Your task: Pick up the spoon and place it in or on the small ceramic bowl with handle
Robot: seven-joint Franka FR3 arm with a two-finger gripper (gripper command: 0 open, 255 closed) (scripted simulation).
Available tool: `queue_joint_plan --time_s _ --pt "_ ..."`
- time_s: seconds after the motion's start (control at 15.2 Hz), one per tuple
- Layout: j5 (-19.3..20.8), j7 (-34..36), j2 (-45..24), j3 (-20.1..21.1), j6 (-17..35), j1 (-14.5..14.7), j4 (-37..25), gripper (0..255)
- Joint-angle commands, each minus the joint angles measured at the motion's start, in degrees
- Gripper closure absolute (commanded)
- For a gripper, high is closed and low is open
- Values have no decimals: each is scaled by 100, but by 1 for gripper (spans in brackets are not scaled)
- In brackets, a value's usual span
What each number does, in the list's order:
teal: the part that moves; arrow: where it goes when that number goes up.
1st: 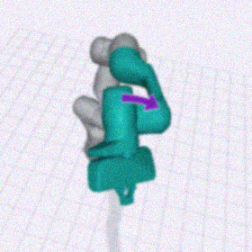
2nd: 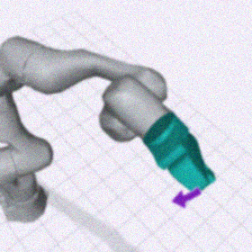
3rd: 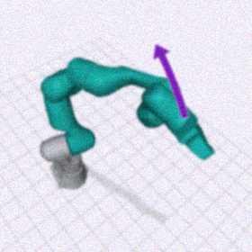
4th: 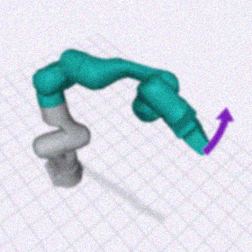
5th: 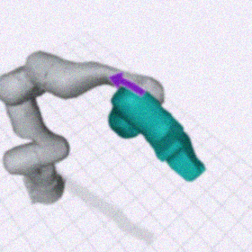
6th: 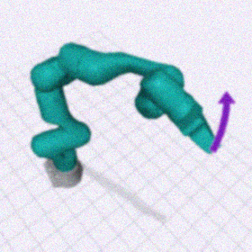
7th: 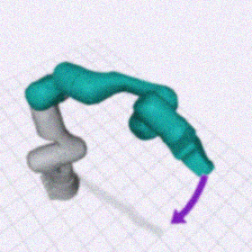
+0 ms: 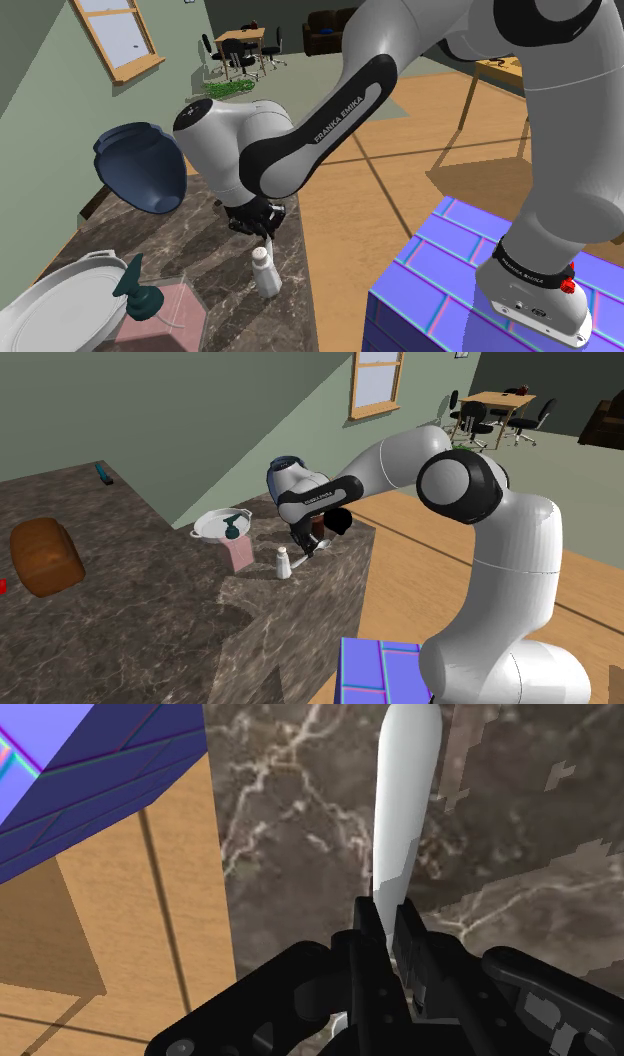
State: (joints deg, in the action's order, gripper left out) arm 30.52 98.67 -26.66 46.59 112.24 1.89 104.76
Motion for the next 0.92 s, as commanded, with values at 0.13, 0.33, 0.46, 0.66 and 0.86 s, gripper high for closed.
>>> queue_joint_plan --time_s 0.13,0.33,0.46,0.66,0.86 --pt "-3 -2 -1 -2 -4 -4 8 255" --pt "-116 -90 122 66 -161 -48 -72 255" --pt "-188 -148 199 107 -269 -75 -132 255" --pt "-291 -232 309 164 -436 -110 -232 255" --pt "-386 -314 411 215 -608 -139 -345 255"
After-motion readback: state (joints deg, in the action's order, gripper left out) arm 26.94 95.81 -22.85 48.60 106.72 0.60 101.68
